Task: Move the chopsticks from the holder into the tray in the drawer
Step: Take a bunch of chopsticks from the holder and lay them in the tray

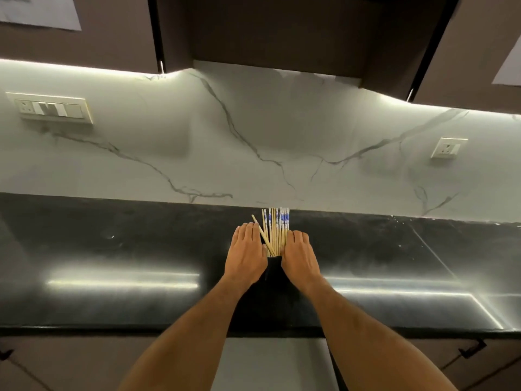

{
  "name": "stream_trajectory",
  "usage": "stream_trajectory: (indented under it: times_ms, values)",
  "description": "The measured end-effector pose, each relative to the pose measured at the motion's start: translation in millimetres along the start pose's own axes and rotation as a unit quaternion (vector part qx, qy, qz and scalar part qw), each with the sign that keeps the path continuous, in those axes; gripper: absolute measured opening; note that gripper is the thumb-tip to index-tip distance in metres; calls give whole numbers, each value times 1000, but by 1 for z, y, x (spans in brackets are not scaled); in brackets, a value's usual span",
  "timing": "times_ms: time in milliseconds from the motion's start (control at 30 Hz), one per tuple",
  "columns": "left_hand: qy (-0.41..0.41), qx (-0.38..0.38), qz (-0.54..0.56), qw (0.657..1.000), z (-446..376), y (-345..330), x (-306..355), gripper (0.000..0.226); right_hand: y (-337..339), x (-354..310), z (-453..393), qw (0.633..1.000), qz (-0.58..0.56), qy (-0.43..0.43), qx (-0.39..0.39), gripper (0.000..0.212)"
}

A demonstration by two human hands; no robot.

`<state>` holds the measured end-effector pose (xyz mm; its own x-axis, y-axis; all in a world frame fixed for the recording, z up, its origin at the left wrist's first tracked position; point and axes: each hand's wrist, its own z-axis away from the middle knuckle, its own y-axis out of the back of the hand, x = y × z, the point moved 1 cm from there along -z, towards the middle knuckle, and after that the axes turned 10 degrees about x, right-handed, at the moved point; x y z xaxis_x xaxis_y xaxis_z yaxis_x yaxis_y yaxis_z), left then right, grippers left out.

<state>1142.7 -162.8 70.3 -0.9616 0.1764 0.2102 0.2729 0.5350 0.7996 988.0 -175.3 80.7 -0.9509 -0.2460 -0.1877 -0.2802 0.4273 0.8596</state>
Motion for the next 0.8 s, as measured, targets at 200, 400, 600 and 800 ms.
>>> stream_trajectory:
  times_ms: [200, 400, 600, 800]
  values:
    - [11, 2, 38, 999, -15, -44, -13, 34, -51, 2, -32, 999, -48, -17, -17, 38]
    - [79, -35, 109, 990, -43, -90, -31, 23, -103, 8, -65, 991, -110, -58, -43, 34]
    - [157, -62, 211, 963, -73, -130, -36, 15, -138, 12, -81, 982, -157, -103, 20, 23]
    - [205, -86, 315, 923, -85, -153, -34, 18, -142, 8, -79, 970, -202, -119, 64, 21]
